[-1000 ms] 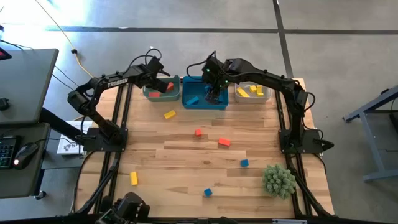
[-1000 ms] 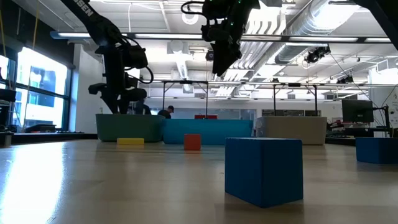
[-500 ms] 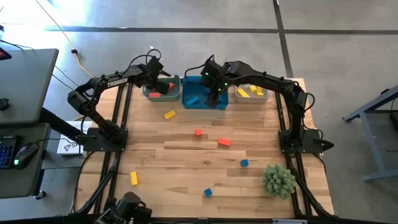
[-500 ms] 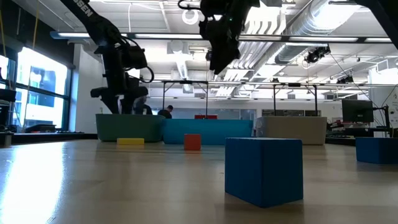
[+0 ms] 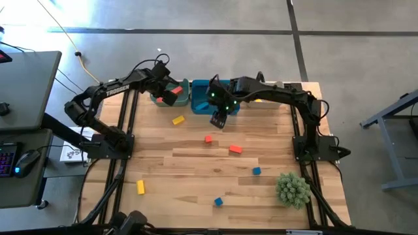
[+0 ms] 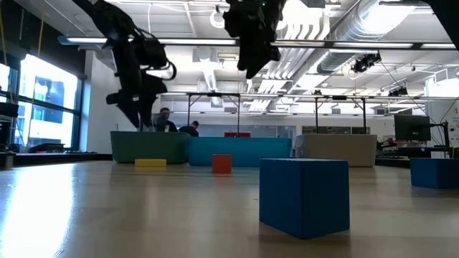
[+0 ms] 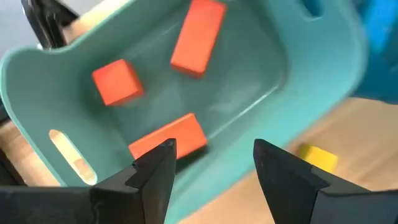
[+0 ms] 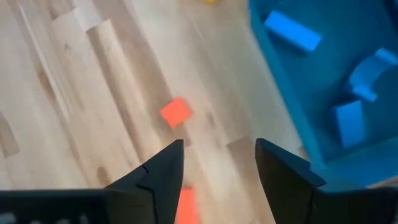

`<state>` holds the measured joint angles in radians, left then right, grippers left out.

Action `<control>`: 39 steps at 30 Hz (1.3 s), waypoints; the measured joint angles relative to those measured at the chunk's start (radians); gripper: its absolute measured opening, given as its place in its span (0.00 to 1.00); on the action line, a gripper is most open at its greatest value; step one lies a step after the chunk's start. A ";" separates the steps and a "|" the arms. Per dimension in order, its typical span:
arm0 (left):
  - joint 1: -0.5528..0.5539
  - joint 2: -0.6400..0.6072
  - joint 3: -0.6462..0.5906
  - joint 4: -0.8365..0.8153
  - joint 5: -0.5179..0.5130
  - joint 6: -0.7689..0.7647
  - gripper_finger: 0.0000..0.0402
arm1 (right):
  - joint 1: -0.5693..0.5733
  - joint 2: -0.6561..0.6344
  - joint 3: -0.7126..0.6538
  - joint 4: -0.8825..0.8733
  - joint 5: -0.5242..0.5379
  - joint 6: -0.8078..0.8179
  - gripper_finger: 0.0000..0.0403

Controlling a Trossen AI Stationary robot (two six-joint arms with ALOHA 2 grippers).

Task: Sort & place blocks by color
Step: Put the blue block into the blue bin

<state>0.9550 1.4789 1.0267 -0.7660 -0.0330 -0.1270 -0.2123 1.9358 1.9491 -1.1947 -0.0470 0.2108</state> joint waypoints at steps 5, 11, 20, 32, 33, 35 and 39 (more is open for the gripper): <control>-0.054 -0.096 0.000 0.000 0.000 0.000 0.50 | 0.082 0.000 0.000 -0.045 0.063 0.074 0.55; -0.134 -0.193 0.000 -0.003 0.000 0.000 0.50 | 0.163 0.000 0.000 -0.164 0.086 0.231 0.63; -0.256 -0.258 0.000 -0.053 0.000 -0.028 0.50 | 0.313 0.000 0.000 -0.134 0.009 0.196 0.63; -0.458 -0.258 0.000 -0.197 0.000 -0.116 0.50 | 0.516 0.000 0.000 0.056 0.024 0.095 0.63; -0.478 -0.258 0.000 -0.204 0.000 -0.127 0.50 | 0.529 0.000 0.000 0.069 0.036 0.095 0.63; -0.517 -0.258 0.000 -0.213 0.000 -0.141 0.50 | 0.554 0.000 0.000 0.088 0.060 0.095 0.63; -0.599 -0.258 0.000 -0.212 0.000 -0.174 0.50 | 0.594 0.017 0.000 0.116 0.073 0.101 0.63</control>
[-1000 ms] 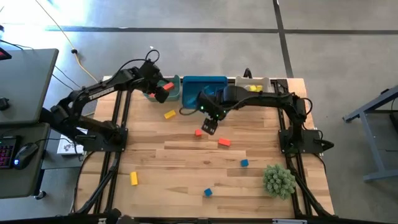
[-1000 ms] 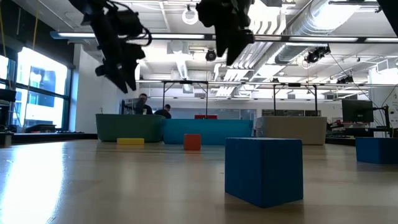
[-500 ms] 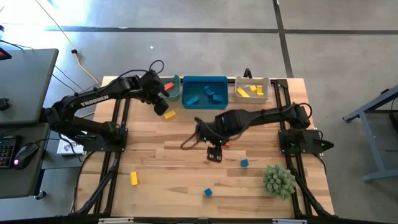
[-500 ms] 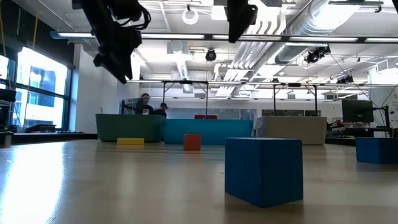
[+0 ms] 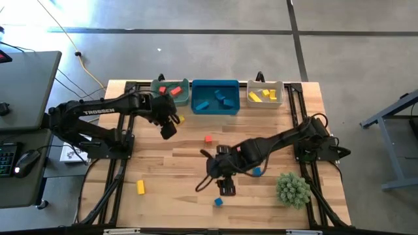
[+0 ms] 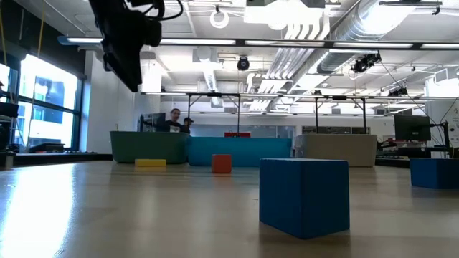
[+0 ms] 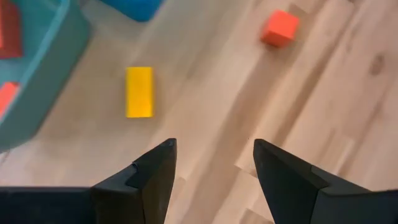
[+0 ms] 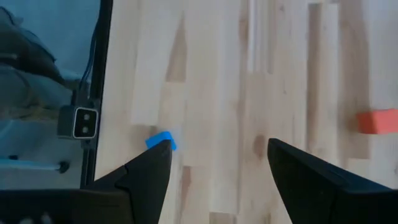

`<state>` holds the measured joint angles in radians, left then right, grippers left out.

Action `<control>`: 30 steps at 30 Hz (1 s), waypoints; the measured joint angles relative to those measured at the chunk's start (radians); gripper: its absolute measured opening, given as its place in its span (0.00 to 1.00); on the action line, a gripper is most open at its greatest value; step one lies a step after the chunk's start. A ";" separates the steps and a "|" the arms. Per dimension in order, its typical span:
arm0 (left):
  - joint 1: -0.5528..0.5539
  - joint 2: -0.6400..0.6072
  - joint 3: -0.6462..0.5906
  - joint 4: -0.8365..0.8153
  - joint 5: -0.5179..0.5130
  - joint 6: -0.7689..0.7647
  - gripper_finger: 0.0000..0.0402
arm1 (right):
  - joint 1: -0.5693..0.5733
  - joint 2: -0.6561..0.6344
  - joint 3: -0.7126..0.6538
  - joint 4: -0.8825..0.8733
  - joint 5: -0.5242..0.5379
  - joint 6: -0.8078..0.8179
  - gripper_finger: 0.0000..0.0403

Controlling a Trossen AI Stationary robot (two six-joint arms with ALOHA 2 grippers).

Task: Sort & place blocks by color
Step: Put the blue block into the blue bin

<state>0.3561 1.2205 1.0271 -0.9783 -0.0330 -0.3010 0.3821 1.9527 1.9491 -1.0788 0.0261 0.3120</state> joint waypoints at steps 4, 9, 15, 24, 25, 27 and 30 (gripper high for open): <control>-0.073 0.000 0.000 -0.001 0.000 -0.014 0.50 | 0.035 0.049 0.000 0.015 -0.002 -0.006 0.63; -0.146 0.000 0.000 -0.003 0.000 -0.048 0.50 | 0.067 0.112 -0.002 0.040 -0.010 -0.010 0.63; -0.210 0.000 0.000 -0.005 0.000 -0.096 0.50 | 0.095 0.166 -0.002 0.075 -0.016 -0.048 0.63; -0.269 0.000 0.000 -0.005 0.000 -0.119 0.50 | 0.123 0.247 -0.002 0.096 -0.027 -0.094 0.63; -0.273 0.000 0.000 -0.005 0.000 -0.121 0.50 | 0.127 0.257 -0.002 0.100 -0.028 -0.103 0.63; -0.278 0.000 0.000 -0.005 0.000 -0.134 0.50 | 0.133 0.275 -0.002 0.104 -0.031 -0.111 0.63; -0.281 0.000 0.000 -0.005 0.000 -0.141 0.50 | 0.140 0.296 -0.002 0.105 -0.032 -0.111 0.63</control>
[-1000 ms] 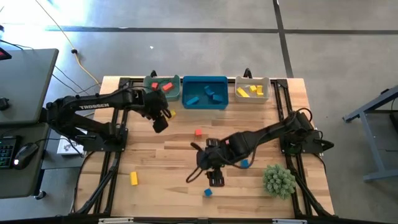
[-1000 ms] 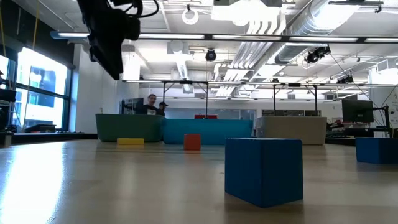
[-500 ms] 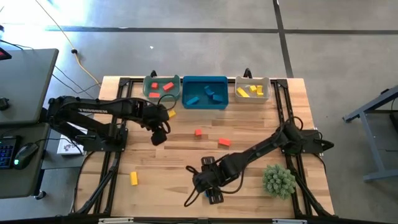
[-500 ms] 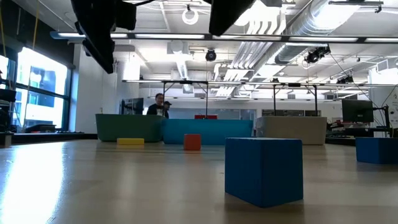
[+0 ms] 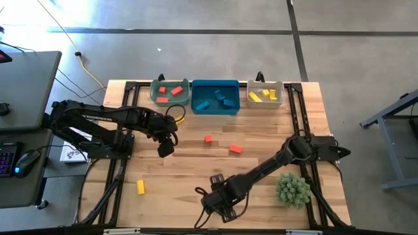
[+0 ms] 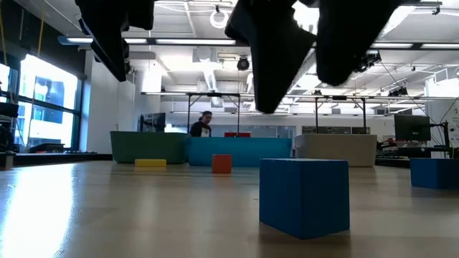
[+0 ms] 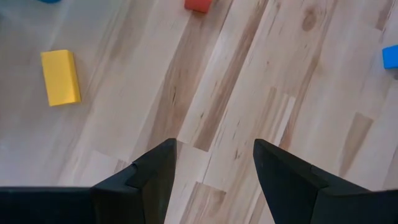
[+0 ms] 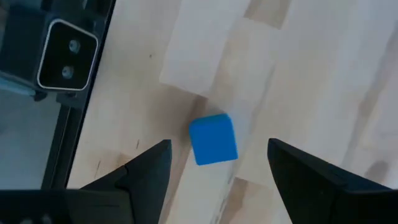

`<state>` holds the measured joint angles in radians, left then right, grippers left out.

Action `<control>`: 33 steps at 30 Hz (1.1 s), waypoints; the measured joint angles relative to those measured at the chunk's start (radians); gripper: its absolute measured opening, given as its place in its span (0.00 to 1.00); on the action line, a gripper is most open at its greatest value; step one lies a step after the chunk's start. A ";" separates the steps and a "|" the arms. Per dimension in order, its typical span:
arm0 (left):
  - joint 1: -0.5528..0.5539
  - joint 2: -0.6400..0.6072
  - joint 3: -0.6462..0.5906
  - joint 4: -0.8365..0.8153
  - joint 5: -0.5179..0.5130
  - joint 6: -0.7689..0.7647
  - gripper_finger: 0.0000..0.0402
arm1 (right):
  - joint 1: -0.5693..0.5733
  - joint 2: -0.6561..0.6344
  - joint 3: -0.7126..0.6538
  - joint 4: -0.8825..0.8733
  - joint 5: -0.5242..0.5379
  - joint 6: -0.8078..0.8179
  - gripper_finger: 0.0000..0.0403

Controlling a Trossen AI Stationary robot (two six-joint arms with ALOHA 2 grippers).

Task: Sort & place blocks by color
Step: Put the blue block into the blue bin

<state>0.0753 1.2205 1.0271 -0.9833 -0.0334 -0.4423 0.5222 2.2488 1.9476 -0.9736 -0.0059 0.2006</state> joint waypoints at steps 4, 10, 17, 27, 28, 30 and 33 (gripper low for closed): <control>0.000 0.000 0.000 0.000 -0.001 0.000 0.50 | 0.003 0.026 0.000 0.003 0.016 0.000 0.63; 0.000 0.000 0.000 0.000 -0.004 0.000 0.50 | 0.006 0.065 0.000 0.010 0.013 0.025 0.63; 0.000 0.000 0.000 0.000 -0.004 0.000 0.50 | 0.017 0.096 0.000 0.009 -0.003 0.026 0.63; 0.000 0.000 0.000 0.001 -0.004 0.008 0.50 | 0.015 0.097 0.000 0.015 0.007 0.095 0.39; 0.000 0.000 0.000 0.001 -0.004 0.010 0.50 | 0.015 0.097 0.000 0.014 0.003 0.097 0.35; 0.000 0.000 0.000 0.001 -0.004 0.021 0.50 | 0.015 0.097 0.002 0.016 -0.006 0.098 0.27; 0.000 0.000 0.000 0.001 -0.004 0.025 0.50 | 0.011 0.096 0.003 0.015 -0.009 0.108 0.26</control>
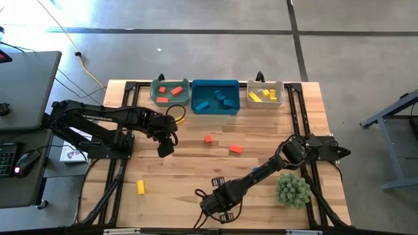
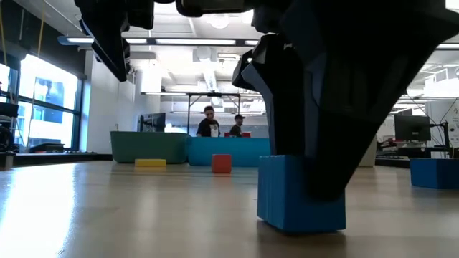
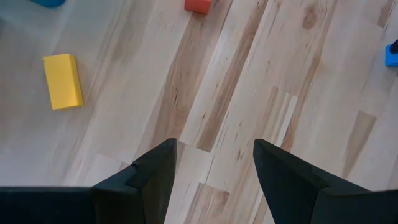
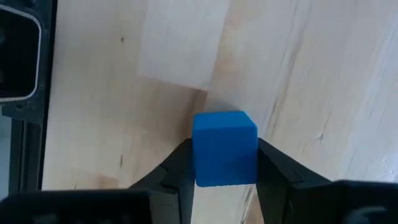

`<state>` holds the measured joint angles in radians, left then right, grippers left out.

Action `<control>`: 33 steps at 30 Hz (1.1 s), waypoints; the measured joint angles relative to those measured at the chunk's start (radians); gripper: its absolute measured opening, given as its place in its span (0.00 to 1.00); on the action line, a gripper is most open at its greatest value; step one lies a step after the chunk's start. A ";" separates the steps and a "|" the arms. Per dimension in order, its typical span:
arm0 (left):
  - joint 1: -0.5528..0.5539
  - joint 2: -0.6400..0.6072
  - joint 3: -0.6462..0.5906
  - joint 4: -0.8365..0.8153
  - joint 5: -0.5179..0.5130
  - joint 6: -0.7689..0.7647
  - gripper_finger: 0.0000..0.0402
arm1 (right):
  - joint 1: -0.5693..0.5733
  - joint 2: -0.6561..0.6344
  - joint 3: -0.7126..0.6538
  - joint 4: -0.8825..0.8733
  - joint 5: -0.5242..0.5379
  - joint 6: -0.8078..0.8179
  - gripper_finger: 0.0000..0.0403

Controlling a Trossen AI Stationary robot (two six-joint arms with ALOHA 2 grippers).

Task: Sort & place blocks by color
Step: Put the blue block into the blue bin

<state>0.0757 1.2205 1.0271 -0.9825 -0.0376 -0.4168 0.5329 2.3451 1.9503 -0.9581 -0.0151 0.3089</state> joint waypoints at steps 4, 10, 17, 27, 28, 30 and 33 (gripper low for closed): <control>0.000 0.000 0.000 0.000 0.000 0.001 0.50 | -0.021 0.000 0.000 -0.010 0.005 0.041 0.26; 0.001 0.000 0.000 0.000 -0.001 0.018 0.50 | -0.080 -0.023 0.000 -0.074 0.106 0.045 0.26; 0.009 0.000 0.000 0.000 -0.082 0.035 0.50 | -0.184 -0.097 0.000 -0.159 0.231 -0.085 0.26; 0.096 0.000 0.000 0.000 -0.086 0.035 0.50 | -0.395 -0.195 -0.001 -0.189 0.303 -0.342 0.26; 0.104 0.000 0.000 0.000 -0.087 0.035 0.50 | -0.419 -0.200 -0.001 -0.190 0.303 -0.368 0.26; 0.121 0.000 0.000 0.000 -0.087 0.034 0.50 | -0.472 -0.209 -0.001 -0.189 0.303 -0.421 0.26; 0.143 0.000 0.000 0.000 -0.086 0.013 0.50 | -0.557 -0.228 -0.001 -0.180 0.304 -0.482 0.26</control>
<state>0.2186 1.2208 1.0271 -0.9823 -0.1239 -0.4034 -0.0239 2.1175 1.9491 -1.1386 0.2885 -0.1730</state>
